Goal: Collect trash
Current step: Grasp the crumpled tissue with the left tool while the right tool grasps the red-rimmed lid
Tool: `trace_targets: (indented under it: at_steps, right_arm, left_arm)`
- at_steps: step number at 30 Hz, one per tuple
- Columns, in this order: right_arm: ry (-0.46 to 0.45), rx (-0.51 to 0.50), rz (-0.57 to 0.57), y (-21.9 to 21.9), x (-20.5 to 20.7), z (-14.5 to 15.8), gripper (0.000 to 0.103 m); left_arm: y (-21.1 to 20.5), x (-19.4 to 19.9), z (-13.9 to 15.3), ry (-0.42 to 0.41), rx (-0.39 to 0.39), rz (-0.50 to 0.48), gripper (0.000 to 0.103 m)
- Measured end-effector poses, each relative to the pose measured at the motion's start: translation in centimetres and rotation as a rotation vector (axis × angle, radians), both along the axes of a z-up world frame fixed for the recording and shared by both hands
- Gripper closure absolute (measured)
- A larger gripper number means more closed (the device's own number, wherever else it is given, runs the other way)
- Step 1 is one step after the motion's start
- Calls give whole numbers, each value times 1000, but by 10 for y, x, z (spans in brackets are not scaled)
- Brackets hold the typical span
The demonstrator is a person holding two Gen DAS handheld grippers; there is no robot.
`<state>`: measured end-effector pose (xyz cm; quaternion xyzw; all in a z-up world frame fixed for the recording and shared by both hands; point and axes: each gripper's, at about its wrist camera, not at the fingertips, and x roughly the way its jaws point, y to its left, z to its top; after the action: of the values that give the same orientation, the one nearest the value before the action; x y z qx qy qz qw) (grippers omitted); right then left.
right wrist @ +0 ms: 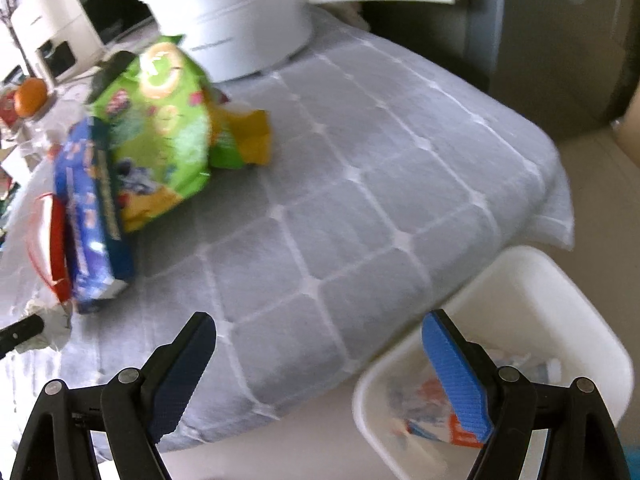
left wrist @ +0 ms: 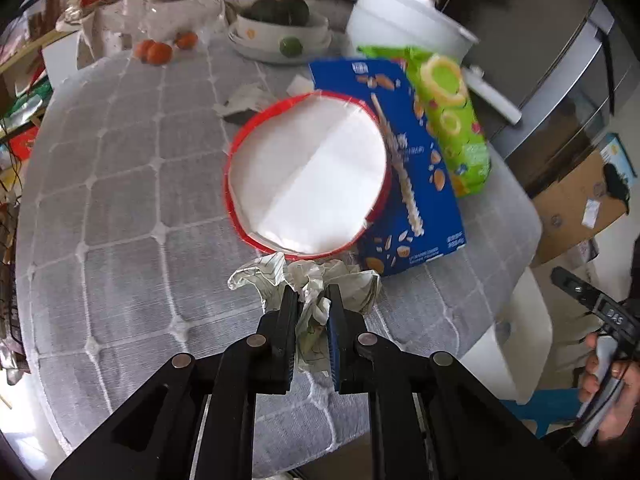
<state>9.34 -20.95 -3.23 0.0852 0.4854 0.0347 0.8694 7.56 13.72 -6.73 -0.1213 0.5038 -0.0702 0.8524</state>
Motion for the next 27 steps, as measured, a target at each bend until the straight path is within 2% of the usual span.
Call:
trace_targets:
  at_steps: [3,7,11,13,18,24,27]
  right_arm:
    - [-23,40,32,22,4,4,15]
    - [-76,122,92,58,9,12,15]
    - [-145,187,198,107,14,19,15]
    - [-145,211,234,127,20,14,17]
    - [-122,302,308,176,39,-9,35]
    - [-82,380,349,221,54,-38,49]
    - [-69,335,335,242,59,-52,53]
  left_arm:
    - [13,-9,12,-40,-30,18,89]
    - [32,-22,32,-110,-10,48,89]
    - [49,-24,30,-97,-22,55,89]
    - [61,-28,30,-109,-13,71,89]
    - [95,-31,22,-109,-8,149,89]
    - [120,-28,13,-101,-36,215,89]
    - [129,-27,15,-120,-3,268,89]
